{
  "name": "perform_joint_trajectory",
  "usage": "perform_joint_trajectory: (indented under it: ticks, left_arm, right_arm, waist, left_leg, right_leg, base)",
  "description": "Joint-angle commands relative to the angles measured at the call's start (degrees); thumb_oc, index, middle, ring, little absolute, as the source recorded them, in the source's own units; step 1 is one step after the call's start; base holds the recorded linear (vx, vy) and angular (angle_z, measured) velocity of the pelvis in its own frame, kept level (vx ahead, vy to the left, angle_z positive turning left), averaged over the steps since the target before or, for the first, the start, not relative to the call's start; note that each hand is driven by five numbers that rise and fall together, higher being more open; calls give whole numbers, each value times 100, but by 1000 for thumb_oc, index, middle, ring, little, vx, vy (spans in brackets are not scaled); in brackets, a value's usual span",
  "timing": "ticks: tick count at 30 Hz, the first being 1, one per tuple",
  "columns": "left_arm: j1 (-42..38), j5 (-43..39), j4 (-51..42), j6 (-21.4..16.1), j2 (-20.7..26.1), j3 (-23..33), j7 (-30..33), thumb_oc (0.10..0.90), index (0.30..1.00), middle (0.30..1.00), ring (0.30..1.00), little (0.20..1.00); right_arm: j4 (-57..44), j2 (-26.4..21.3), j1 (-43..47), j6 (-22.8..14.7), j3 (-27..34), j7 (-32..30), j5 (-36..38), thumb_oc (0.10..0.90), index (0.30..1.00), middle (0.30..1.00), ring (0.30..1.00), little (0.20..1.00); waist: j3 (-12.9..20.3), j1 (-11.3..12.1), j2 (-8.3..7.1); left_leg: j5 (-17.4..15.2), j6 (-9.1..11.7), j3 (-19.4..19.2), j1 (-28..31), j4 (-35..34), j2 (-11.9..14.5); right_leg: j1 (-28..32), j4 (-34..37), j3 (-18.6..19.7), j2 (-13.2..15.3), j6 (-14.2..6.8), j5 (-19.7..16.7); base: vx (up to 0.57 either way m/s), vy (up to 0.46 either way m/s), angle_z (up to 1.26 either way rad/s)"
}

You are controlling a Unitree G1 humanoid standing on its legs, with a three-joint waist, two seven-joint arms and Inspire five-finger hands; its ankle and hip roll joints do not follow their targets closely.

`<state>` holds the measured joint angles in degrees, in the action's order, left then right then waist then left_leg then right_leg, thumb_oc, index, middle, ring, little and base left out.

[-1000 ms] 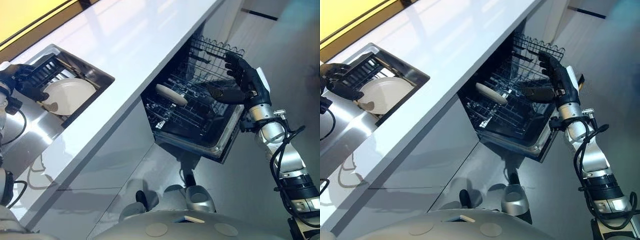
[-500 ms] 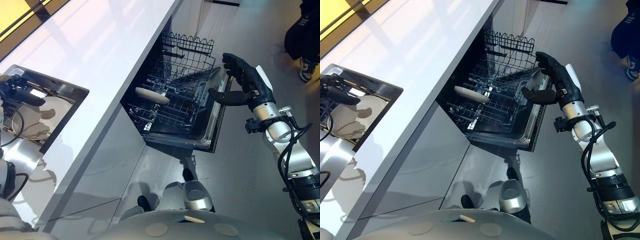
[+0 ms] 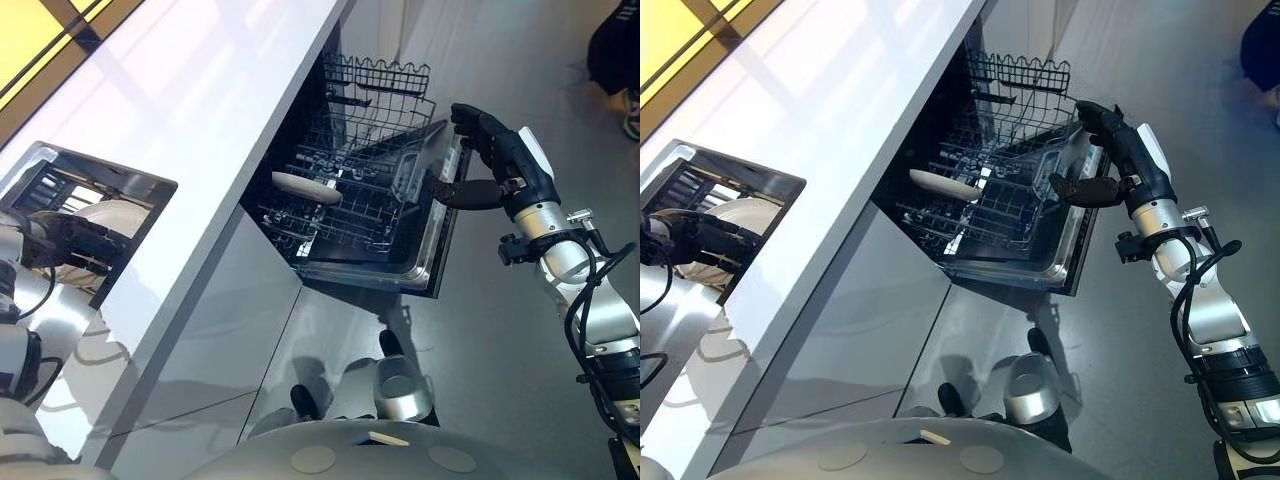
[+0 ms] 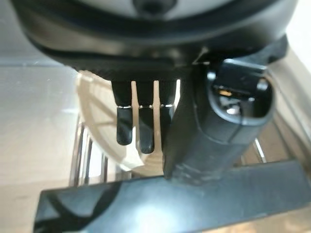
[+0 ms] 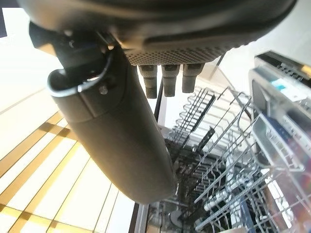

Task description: Pick up plates and place into dishwasher.

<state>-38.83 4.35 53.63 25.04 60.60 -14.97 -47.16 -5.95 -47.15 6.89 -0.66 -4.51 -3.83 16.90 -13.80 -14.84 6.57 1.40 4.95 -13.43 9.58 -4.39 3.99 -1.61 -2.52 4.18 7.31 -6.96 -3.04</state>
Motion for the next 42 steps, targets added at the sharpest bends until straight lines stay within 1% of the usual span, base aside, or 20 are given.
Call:
perform_joint_trajectory:
  ticks: [1,3,6,7,9,10,12,13,14,15,16,20,22,24,29,38,42]
  left_arm:
    - [330,462,-290,193,420,109,-307,100,300,300,300,200]
    - [497,472,-497,172,461,224,-335,100,300,300,300,200]
    - [671,273,-772,166,519,385,-47,100,300,300,300,200]
    - [722,1,-888,85,538,477,327,100,300,300,300,200]
    - [741,-414,-1000,-81,565,612,828,100,300,300,300,200]
    - [703,-581,-1100,-276,604,726,1191,100,300,300,300,200]
    - [626,-854,-1159,-497,638,858,1750,100,300,300,300,200]
    - [558,-956,-1152,-636,647,910,2079,114,312,312,312,214]
    - [409,-1102,-1098,-900,660,1011,2650,800,900,900,900,900]
    - [276,-1136,-1034,-997,690,1024,2859,800,900,900,900,900]
    - [68,-1126,-944,-1111,756,1049,3210,800,900,900,900,900]
    - [-390,-674,-716,-1317,934,970,3660,800,900,900,900,900]
    - [-552,-460,-634,-1346,1011,860,3850,800,900,900,900,900]
    - [-632,-319,-579,-1416,1092,763,4184,800,900,900,900,900]
    - [-426,-346,-704,-1438,1046,885,4642,800,900,900,900,900]
    - [-105,-326,-862,-1158,750,961,4736,800,900,900,900,900]
    - [-233,-422,-827,-997,683,824,4736,800,900,900,900,900]
  right_arm:
    - [-565,-86,753,-502,649,-284,85,800,900,900,900,900]
    - [-522,-42,770,-507,633,-334,99,800,900,900,900,900]
    - [-516,6,767,-494,624,-365,162,800,900,900,900,900]
    - [-507,24,775,-490,624,-368,181,800,900,900,900,900]
    - [-493,78,793,-491,599,-363,182,800,900,900,900,900]
    - [-492,120,789,-493,591,-356,186,800,900,900,900,900]
    - [-474,164,807,-489,577,-338,195,800,900,900,900,900]
    - [-454,189,827,-490,561,-341,192,800,900,900,900,900]
    - [-401,228,864,-493,524,-333,189,800,900,900,900,900]
    - [-362,236,895,-499,490,-333,196,800,900,900,900,900]
    - [-289,250,935,-527,433,-328,215,800,900,900,900,900]
    - [-172,295,984,-568,287,-320,257,800,900,900,900,900]
    - [-186,292,956,-574,234,-274,319,800,900,900,900,900]
    - [-227,297,850,-637,232,-123,496,800,900,900,900,900]
    - [-277,373,654,-660,241,111,580,800,900,900,900,900]
    - [-273,443,622,-471,55,226,585,800,900,900,900,900]
    - [-316,395,679,-392,-48,213,512,800,900,900,900,900]
  waist:
    - [383,242,-36]
    - [406,322,-41]
    - [442,417,-59]
    - [458,464,-73]
    - [482,505,-85]
    - [502,534,-96]
    - [536,557,-115]
    - [546,567,-124]
    - [573,579,-135]
    - [586,575,-140]
    - [608,573,-151]
    - [649,562,-168]
    - [653,541,-179]
    - [645,504,-203]
    - [577,480,-242]
    - [433,428,-285]
    - [319,377,-300]
  left_leg:
    - [-616,-823,44,-429,451,-814]
    - [-597,-822,125,-412,407,-816]
    - [-579,-810,209,-404,388,-803]
    - [-569,-806,244,-398,379,-797]
    - [-561,-798,287,-386,368,-790]
    - [-547,-785,304,-388,366,-783]
    - [-528,-773,333,-372,339,-776]
    - [-518,-768,350,-365,324,-774]
    - [-512,-762,370,-355,310,-768]
    - [-511,-759,373,-348,304,-763]
    - [-508,-750,366,-345,306,-752]
    - [-507,-740,370,-357,318,-737]
    - [-513,-751,369,-378,341,-738]
    - [-532,-765,359,-394,381,-740]
    - [-556,-779,320,-457,480,-735]
    - [-597,-819,236,-582,640,-752]
    - [-626,-843,168,-684,746,-770]
  right_leg:
    - [-144,-294,-120,-432,-267,228]
    - [-86,-254,-192,-446,-242,250]
    - [-28,-240,-291,-457,-216,294]
    - [-5,-239,-332,-467,-198,312]
    - [34,-244,-389,-477,-181,350]
    - [53,-247,-425,-481,-169,367]
    - [81,-248,-464,-494,-156,389]
    - [93,-248,-477,-501,-145,399]
    - [108,-253,-499,-513,-129,419]
    - [115,-260,-517,-514,-121,432]
    - [116,-276,-539,-518,-106,446]
    - [109,-326,-558,-537,-71,491]
    - [88,-369,-545,-542,-57,519]
    - [55,-438,-517,-546,-52,557]
    - [-33,-577,-476,-540,-60,577]
    - [-297,-880,-374,-525,-119,447]
    - [-438,-937,-303,-511,-147,383]
  base:
    - [-52,-74,3]
    - [-56,-87,3]
    - [-50,-94,8]
    - [-36,-97,19]
    - [-28,-88,13]
    - [-19,-78,5]
    - [-9,-65,7]
    - [3,-62,10]
    - [11,-49,8]
    - [23,-46,6]
    - [26,-30,6]
    - [18,-11,7]
    - [0,0,0]
    - [15,14,0]
    - [39,45,0]
    - [66,88,-1]
    - [33,115,-4]
